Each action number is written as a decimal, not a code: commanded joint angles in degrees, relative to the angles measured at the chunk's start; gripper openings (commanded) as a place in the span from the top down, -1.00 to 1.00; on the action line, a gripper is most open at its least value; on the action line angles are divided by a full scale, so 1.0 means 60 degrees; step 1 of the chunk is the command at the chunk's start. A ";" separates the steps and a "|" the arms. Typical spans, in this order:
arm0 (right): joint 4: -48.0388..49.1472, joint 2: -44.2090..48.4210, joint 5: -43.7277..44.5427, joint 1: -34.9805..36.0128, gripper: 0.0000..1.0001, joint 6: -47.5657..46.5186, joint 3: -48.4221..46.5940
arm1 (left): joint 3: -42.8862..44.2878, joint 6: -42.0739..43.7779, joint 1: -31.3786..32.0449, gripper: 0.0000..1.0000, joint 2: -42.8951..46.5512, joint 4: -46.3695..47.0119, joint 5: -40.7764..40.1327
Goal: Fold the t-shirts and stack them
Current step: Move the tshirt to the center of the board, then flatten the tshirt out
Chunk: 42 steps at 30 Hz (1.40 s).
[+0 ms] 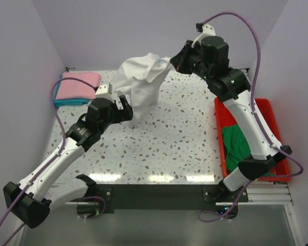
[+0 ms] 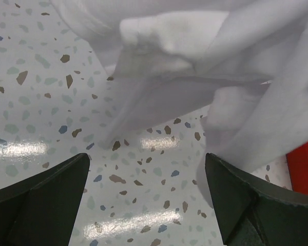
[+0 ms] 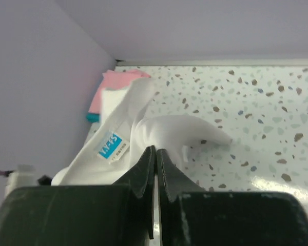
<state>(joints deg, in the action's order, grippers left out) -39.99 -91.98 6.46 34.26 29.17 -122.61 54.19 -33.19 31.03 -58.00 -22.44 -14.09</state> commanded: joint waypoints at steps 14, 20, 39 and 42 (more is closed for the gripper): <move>0.1655 0.0901 0.0369 -0.2127 -0.36 0.0265 0.8259 | -0.1749 -0.1923 -0.0220 -0.82 -0.1290 0.0780 -0.0274; 0.2884 0.1810 0.0900 -0.0483 -0.23 0.1612 1.0721 | -0.2016 -0.3095 -0.0351 -0.65 -0.1978 0.0722 -0.1050; 0.5009 0.0990 0.2043 0.0486 -0.20 0.3151 1.2173 | -0.1328 -0.5220 -0.1992 -0.43 -0.4980 0.2098 -0.0934; 0.5199 0.0903 0.2321 0.0457 -0.20 0.3239 1.2348 | -0.1064 -0.5264 -0.1992 -0.33 -0.5463 0.2099 -0.0861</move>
<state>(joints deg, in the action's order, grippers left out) -13.10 -85.95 15.99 37.36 46.81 -49.65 45.04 -62.98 19.51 -88.68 -13.13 -19.18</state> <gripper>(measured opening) 0.600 0.674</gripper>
